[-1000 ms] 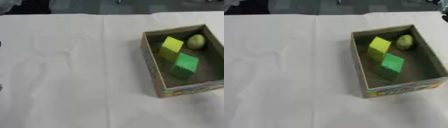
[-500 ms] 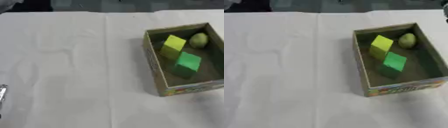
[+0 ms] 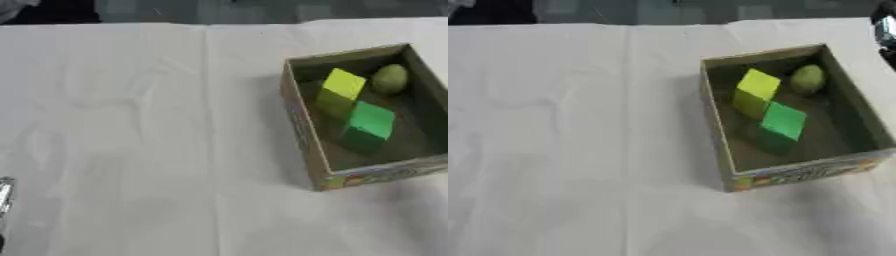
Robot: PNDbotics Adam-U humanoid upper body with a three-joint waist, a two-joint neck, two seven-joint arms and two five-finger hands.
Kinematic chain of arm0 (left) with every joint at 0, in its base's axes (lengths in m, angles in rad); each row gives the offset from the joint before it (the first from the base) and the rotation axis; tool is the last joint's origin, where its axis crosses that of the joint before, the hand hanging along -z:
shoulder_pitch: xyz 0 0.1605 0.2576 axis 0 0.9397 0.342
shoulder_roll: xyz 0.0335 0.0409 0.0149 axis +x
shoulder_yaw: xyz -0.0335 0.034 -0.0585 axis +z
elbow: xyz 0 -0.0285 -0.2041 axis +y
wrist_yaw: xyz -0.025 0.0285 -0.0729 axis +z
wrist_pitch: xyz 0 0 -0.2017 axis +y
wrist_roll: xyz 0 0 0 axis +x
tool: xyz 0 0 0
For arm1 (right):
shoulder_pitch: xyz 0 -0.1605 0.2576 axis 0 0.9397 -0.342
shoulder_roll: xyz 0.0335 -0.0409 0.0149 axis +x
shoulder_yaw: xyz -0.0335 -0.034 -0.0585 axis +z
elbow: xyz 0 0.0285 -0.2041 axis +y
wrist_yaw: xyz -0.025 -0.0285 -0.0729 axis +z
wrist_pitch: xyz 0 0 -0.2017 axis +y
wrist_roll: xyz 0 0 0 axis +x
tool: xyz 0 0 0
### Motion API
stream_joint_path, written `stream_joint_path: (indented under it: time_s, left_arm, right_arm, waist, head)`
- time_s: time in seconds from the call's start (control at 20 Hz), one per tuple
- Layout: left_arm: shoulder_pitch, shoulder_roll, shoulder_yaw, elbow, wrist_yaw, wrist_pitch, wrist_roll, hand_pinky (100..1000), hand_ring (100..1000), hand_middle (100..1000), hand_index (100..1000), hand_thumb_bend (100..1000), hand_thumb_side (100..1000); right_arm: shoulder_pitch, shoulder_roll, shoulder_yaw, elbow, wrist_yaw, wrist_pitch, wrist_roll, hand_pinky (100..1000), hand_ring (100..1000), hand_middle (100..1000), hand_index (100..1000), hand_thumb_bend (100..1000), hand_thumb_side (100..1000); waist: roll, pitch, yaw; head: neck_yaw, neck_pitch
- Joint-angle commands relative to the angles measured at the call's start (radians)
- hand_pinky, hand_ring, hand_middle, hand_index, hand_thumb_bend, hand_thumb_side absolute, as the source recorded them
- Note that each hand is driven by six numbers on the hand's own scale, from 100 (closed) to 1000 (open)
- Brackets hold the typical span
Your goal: Pick up the objects with one hand, pass them to the other hand, and then place them into the box on the other side of the table.
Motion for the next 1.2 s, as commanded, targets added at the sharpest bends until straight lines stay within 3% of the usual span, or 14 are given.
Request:
stream_joint_path:
  time_s: [0.05, 1.2]
  left_arm:
    - [-0.013, 0.016, 0.007, -0.007, -0.012, -0.003, -0.006, 864, 719, 661, 836, 293, 789]
    - [0.012, 0.007, 0.016, -0.012, -0.011, -0.003, 0.007, 859, 705, 647, 829, 298, 776]
  right_arm:
    - [-0.001, -0.011, -0.014, -0.003, 0.001, 0.005, -0.001, 954, 814, 925, 916, 162, 363]
    - [0.009, -0.011, -0.008, -0.021, -0.015, 0.032, -0.019, 951, 794, 921, 914, 166, 366]
  waist:
    - [-0.009, -0.047, 0.003]
    - [-0.006, -0.053, 0.000]
  head:
    - [-0.003, 0.004]
    - [0.027, 0.019]
